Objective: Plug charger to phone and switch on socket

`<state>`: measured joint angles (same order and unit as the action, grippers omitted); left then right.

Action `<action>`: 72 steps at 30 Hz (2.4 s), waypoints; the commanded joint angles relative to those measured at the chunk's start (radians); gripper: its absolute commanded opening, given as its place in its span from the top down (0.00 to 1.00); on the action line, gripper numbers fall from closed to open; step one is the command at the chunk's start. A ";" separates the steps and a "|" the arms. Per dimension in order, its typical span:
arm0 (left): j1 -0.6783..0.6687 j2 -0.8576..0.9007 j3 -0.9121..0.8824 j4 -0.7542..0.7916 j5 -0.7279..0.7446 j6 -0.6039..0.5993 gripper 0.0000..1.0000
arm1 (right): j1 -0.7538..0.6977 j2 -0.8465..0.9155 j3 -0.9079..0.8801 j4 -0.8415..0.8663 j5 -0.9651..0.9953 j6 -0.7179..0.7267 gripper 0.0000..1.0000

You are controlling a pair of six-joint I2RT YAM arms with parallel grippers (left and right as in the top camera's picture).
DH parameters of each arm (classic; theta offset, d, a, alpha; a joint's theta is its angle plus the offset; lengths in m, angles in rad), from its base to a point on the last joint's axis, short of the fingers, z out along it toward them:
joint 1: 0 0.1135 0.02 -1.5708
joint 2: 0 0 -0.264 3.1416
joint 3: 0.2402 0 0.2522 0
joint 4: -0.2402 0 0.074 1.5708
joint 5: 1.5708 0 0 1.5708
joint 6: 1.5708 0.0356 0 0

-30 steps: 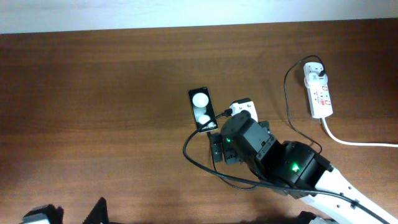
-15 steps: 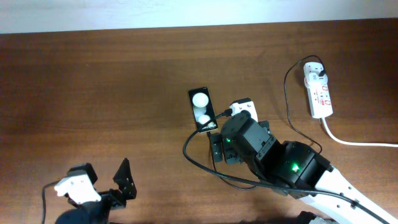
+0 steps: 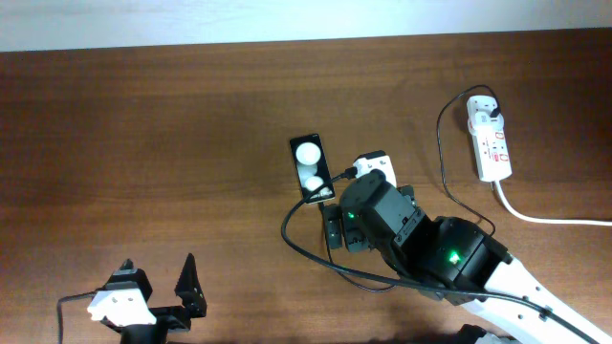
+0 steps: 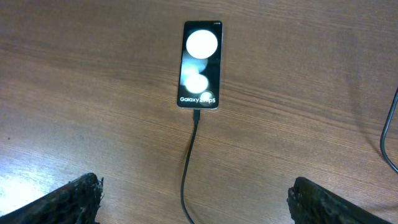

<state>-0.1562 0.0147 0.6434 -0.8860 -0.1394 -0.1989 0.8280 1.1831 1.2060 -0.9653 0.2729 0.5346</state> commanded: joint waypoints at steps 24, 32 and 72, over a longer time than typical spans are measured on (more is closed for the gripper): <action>0.000 -0.010 -0.394 0.360 0.012 0.063 0.01 | -0.005 0.003 0.017 0.000 0.016 -0.002 0.01; 0.000 -0.010 -0.523 0.558 0.156 0.238 0.01 | -0.005 0.003 0.017 0.000 0.016 -0.002 0.01; -0.001 -0.010 -0.635 0.803 0.150 0.270 0.01 | -0.005 0.003 0.017 0.000 0.016 -0.002 0.01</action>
<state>-0.1566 0.0135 0.0166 -0.0784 0.0597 0.1303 0.8280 1.1831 1.2060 -0.9653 0.2729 0.5339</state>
